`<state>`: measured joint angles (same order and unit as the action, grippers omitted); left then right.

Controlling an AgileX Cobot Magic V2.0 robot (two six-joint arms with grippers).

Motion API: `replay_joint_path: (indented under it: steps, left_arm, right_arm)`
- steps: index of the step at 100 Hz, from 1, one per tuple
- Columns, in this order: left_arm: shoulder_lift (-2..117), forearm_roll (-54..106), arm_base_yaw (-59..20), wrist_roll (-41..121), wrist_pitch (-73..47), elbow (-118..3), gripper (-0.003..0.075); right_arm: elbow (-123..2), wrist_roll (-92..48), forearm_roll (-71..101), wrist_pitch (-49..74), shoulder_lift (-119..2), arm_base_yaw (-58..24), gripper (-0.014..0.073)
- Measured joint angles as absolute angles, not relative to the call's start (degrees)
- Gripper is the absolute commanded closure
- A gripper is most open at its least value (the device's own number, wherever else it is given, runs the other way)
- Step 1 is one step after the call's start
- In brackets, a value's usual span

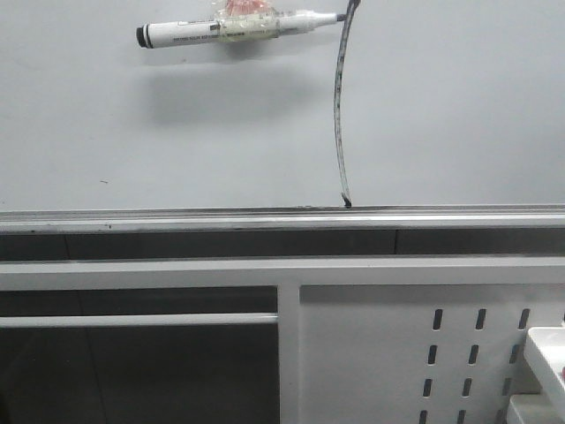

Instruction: Write number 1 on whiteboard

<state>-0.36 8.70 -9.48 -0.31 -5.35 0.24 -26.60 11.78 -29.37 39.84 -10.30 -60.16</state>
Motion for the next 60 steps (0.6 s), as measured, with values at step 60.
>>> replay_joint_path:
  steps: [60]
  left_arm:
    - [-0.4, 8.8, -9.0, -0.4, -19.7, 0.2, 0.0740]
  right_arm:
    - [-26.6, 11.8, -29.4, 39.8, -10.3, -60.2, 0.0648]
